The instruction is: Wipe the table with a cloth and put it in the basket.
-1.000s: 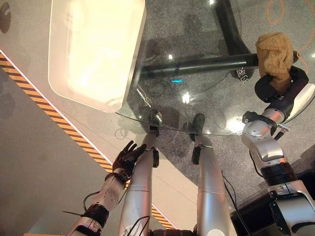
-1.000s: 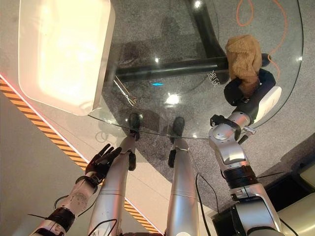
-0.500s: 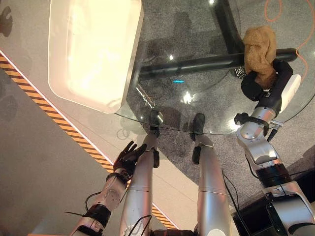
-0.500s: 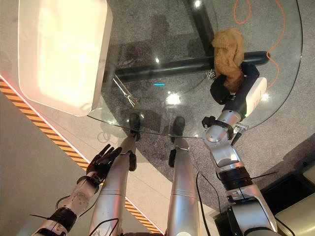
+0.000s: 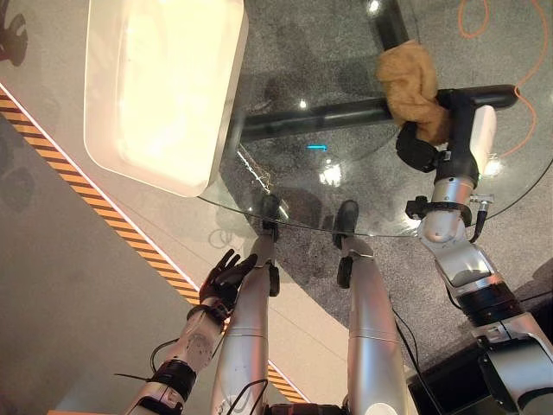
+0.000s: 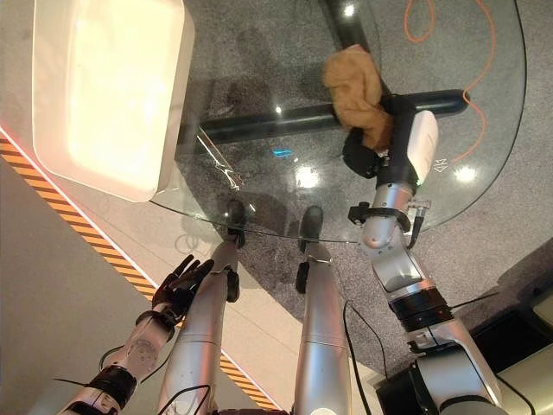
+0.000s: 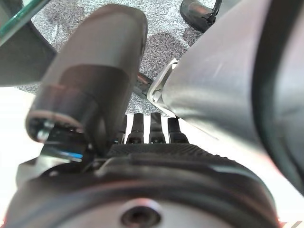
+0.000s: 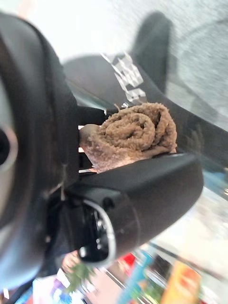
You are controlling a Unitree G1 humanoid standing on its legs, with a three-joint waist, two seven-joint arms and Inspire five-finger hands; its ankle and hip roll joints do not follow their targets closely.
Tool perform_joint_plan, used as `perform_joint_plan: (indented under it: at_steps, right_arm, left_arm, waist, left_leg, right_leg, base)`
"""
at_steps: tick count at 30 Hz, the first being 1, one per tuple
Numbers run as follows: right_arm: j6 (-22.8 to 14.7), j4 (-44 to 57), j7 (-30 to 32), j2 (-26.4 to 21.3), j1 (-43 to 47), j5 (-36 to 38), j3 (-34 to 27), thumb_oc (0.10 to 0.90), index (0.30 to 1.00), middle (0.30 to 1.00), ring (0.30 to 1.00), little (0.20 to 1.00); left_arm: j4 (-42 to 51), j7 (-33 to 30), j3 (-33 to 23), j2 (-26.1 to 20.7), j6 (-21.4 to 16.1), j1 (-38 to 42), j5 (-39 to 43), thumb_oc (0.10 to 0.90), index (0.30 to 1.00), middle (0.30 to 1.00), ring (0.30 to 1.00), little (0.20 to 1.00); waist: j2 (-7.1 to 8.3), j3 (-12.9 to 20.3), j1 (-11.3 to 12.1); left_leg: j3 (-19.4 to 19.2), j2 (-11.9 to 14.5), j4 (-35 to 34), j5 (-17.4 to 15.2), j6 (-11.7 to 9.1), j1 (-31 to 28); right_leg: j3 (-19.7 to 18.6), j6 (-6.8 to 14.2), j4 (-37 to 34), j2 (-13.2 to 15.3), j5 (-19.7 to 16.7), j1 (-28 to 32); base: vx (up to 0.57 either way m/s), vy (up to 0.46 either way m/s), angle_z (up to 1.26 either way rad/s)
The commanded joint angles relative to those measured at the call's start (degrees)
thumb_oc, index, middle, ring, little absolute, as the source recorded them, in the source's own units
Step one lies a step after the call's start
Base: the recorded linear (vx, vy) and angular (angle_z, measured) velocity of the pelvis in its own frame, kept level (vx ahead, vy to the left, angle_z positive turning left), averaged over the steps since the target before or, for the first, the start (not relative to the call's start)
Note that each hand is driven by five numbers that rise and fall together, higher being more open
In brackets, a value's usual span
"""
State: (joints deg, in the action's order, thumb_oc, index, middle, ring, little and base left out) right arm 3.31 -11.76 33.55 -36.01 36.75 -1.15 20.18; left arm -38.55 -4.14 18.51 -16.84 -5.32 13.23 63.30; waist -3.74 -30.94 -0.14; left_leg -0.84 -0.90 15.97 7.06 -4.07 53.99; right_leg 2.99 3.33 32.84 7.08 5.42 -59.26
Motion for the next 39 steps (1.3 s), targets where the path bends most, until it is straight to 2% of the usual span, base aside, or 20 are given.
perform_joint_plan:
  at_steps: [1, 2, 8, 13, 15, 21, 29, 39]
  right_arm:
    - [-5.82, 8.79, -9.23, -0.08, 0.82, -2.72, 8.65, 0.1, 0.3, 0.3, 0.3, 0.2]
    - [-6.08, 9.09, -12.09, -0.53, 1.6, -1.38, 9.81, 0.1, 0.3, 0.3, 0.3, 0.2]
    - [-6.33, 10.42, -20.45, -1.7, 3.91, 4.79, 13.78, 0.1, 0.3, 0.3, 0.3, 0.2]
    - [-7.4, 10.06, -25.69, -1.42, 4.34, 6.51, 15.86, 0.1, 0.3, 0.3, 0.3, 0.2]
    - [-6.3, 10.41, -30.67, -1.8, 5.18, 6.87, 18.02, 0.1, 0.3, 0.3, 0.3, 0.2]
    - [-3.78, 11.28, -37.35, -3.87, 6.71, 9.99, 21.32, 0.1, 0.3, 0.3, 0.3, 0.2]
    - [-2.73, 12.03, -41.12, -5.23, 8.08, 14.13, 22.62, 0.1, 0.3, 0.3, 0.3, 0.2]
    - [-2.61, 12.26, -40.24, -5.0, 7.03, 13.0, 21.04, 0.1, 0.3, 0.3, 0.3, 0.2]
  left_arm:
    - [1.71, 1.58, 2.41, 1.39, 1.67, -4.45, -1.11, 0.8, 0.9, 0.9, 0.9, 0.9]
    - [1.76, 1.12, 2.63, 1.19, 1.78, -4.28, -0.93, 0.8, 0.9, 0.9, 0.9, 0.9]
    - [1.66, 1.36, 2.69, 0.67, 2.02, -3.71, -0.65, 0.8, 0.9, 0.9, 0.9, 0.9]
    - [1.45, 1.37, 2.81, 0.43, 2.55, -3.18, -0.26, 0.8, 0.9, 0.9, 0.9, 0.9]
    - [1.1, 1.69, 2.95, 0.35, 2.61, -2.95, -0.02, 0.8, 0.9, 0.9, 0.9, 0.9]
    - [0.87, 1.82, 3.3, -0.1, 2.28, -2.57, 0.61, 0.8, 0.9, 0.9, 0.9, 0.9]
    - [0.44, 1.73, 3.72, -0.94, 2.02, -2.51, 1.36, 0.8, 0.9, 0.9, 0.9, 0.9]
    - [0.57, 2.29, 3.16, -0.91, 1.17, -3.09, 0.96, 0.8, 0.9, 0.9, 0.9, 0.9]
  waist:
    - [-1.87, 1.14, 1.19]
    - [-1.86, 1.14, 1.36]
    - [-1.97, 1.14, 1.74]
    - [-2.04, 1.14, 1.83]
    - [-2.01, 1.14, 1.95]
    - [-1.76, 1.14, 2.15]
    - [-1.39, 1.14, 2.27]
    - [-1.02, 1.14, 2.19]
  left_leg:
    - [-2.89, -3.6, 9.12, -8.7, 2.23, 2.47]
    - [-2.75, -3.71, 9.16, -8.65, 2.22, 2.59]
    - [-2.7, -3.75, 9.0, -8.43, 2.19, 2.35]
    - [-2.76, -3.88, 9.31, -8.29, 2.21, 2.45]
    - [-2.86, -3.86, 9.4, -8.21, 2.2, 2.49]
    - [-2.82, -3.76, 9.25, -7.95, 2.22, 2.38]
    - [-2.76, -3.6, 9.04, -7.66, 2.2, 2.01]
    - [-2.68, -3.45, 8.83, -7.72, 2.22, 1.22]
  right_leg:
    - [3.61, 2.61, -10.42, -1.08, -7.84, 0.76]
    - [3.74, 2.61, -10.45, -1.0, -7.88, 0.67]
    - [4.19, 2.47, -10.33, -0.81, -7.71, 0.78]
    - [4.25, 2.37, -9.95, -0.81, -7.68, 0.61]
    - [4.44, 2.25, -9.81, -0.81, -7.59, 0.58]
    - [4.89, 2.22, -10.0, -0.57, -7.68, 0.84]
    - [5.24, 2.21, -10.04, -0.64, -7.89, 1.11]
    - [5.38, 2.17, -10.21, -0.81, -7.86, 1.96]
  base:
    - [0.0, -0.034, 0.02]
    - [0.0, 0.0, 0.0]
    - [0.0, 0.0, 0.0]
    - [0.0, 0.006, 0.06]
    - [0.0, 0.009, 0.09]
    - [0.0, -0.003, 0.05]
    - [0.0, -0.008, 0.03]
    - [0.0, 0.0, 0.0]
